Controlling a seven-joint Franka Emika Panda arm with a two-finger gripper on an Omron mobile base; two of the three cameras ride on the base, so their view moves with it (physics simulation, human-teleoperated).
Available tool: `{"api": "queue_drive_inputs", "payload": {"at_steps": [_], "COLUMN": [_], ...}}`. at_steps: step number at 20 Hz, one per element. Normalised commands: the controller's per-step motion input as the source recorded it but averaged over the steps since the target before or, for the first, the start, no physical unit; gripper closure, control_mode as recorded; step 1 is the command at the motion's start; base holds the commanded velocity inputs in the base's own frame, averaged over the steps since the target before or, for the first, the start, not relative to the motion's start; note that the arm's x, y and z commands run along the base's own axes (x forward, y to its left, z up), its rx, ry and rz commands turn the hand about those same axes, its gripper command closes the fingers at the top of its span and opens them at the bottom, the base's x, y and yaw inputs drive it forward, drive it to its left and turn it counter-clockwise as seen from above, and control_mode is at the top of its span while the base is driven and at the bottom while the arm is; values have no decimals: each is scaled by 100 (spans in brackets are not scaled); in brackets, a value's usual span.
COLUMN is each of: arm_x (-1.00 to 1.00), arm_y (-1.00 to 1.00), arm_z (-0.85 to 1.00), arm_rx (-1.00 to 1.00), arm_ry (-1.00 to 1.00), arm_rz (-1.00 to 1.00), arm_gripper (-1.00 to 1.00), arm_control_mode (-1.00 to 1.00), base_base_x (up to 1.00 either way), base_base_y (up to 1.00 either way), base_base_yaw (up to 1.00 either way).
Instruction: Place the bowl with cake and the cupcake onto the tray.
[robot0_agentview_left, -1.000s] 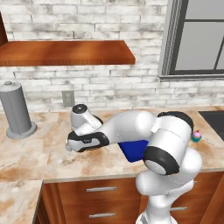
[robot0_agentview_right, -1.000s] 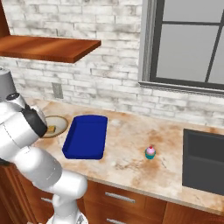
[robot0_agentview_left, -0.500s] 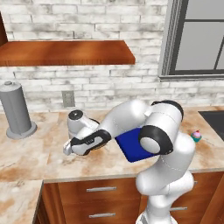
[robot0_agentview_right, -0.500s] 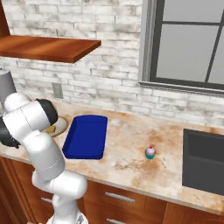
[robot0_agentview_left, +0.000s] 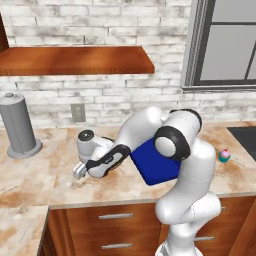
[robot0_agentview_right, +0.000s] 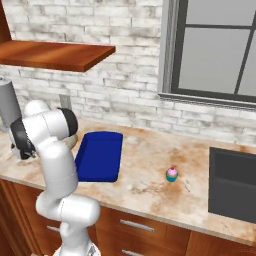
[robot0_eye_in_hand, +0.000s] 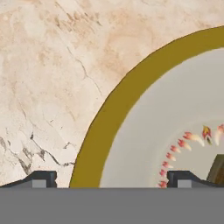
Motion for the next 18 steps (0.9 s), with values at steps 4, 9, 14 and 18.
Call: {"api": "queue_drive_inputs", "payload": {"at_steps": [4, 9, 14, 18], "arm_x": [4, 0, 0, 0], "arm_y": [0, 0, 0, 0], "arm_z": [-5, 0, 0, 31], "arm_rx": [0, 0, 0, 0], "arm_ry": [0, 0, 0, -10], "arm_rz": [1, 0, 0, 0], "arm_gripper": [-100, 100, 100, 100], "arm_control_mode": [-100, -100, -100, -100], "base_base_x": [0, 0, 0, 0], "base_base_y": [0, 0, 0, 0], "base_base_yaw": [0, 0, 0, 0]}}
